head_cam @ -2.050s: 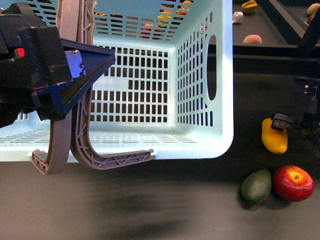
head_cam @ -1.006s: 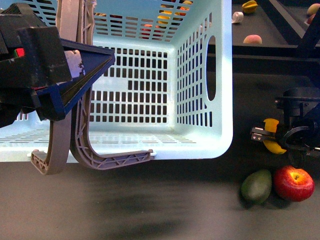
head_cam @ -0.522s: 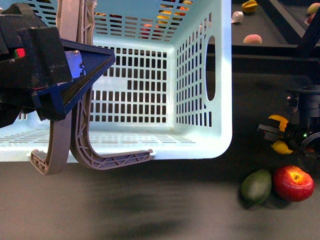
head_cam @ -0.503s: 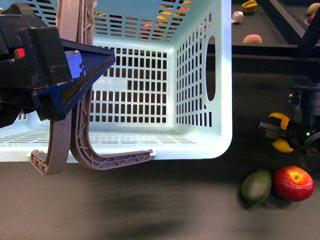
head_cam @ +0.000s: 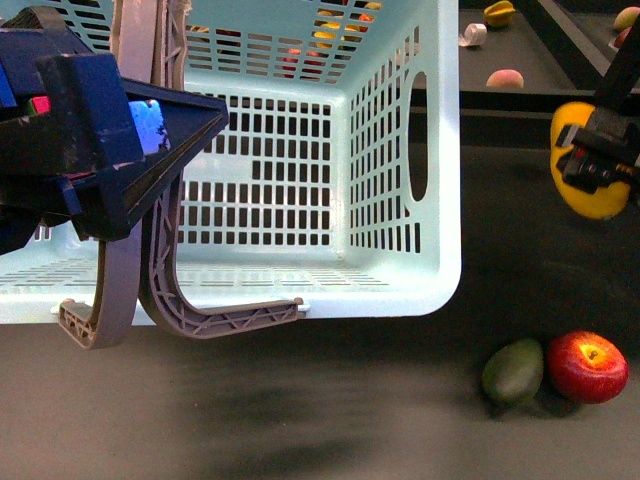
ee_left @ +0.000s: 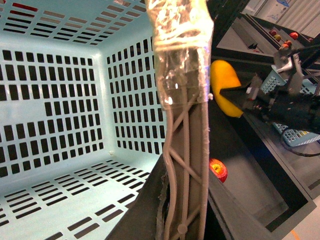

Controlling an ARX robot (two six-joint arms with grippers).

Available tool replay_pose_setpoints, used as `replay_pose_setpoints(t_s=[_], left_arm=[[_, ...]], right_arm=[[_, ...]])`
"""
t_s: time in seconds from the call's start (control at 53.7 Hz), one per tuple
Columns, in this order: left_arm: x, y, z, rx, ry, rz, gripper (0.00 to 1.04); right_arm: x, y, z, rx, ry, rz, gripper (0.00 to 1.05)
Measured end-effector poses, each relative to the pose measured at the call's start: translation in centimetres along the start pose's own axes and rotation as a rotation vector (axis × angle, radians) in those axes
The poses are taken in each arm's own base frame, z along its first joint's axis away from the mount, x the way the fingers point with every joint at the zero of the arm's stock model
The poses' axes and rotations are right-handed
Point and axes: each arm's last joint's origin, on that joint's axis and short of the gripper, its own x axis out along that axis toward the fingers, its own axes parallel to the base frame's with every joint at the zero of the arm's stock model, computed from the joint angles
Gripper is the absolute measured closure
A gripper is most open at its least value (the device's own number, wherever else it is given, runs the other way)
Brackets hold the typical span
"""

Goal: Pick mango with right arm and hold basket with left

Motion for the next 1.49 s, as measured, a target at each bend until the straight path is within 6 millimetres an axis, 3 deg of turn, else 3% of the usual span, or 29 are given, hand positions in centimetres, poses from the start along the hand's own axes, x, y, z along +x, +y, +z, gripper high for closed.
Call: replay_pose_setpoints(t_s=[0.168,0.391,0.559,0.727,0.969,1.155,1.267,1.491], left_arm=[[0.0,0.0,0.0,0.0,0.0,0.0,0.93],[0.0,0.0,0.0,0.0,0.0,0.0,0.93],[0.0,0.0,0.0,0.0,0.0,0.0,0.93],[0.0,0.0,0.0,-0.001,0.0,0.0,0.93],[0.0,0.0,0.0,0.0,0.0,0.0,0.93],[0.0,0.0,0.0,0.0,0.0,0.0,0.93],[0.0,0.0,0.0,0.0,0.0,-0.001,0.93],[-0.1,0.1,-0.3,-0.008,0.011,0.01,0.93]], right_arm=[[-4.3,3.5,1.5,-0.028,-0.051,0.114,0.46],[-8.3,8.6,2.0,-0.104,-0.069,0.28,0.46],[-9.3,12.2,1.5,-0.176,-0.053,0.373,0.46],[-8.5,14.3,1.4,-0.194,-0.054,0.377,0.46],[-6.0,15.3,0.1,-0.184,-0.015,0.326,0.46],[-6.1,15.9,0.0,-0.181,-0.046,0.324,0.21],[-7.1,16.0,0.6,-0.162,-0.089,0.325,0.06],[-11.8,13.5,2.1,-0.1,-0.229,0.217,0.08]])
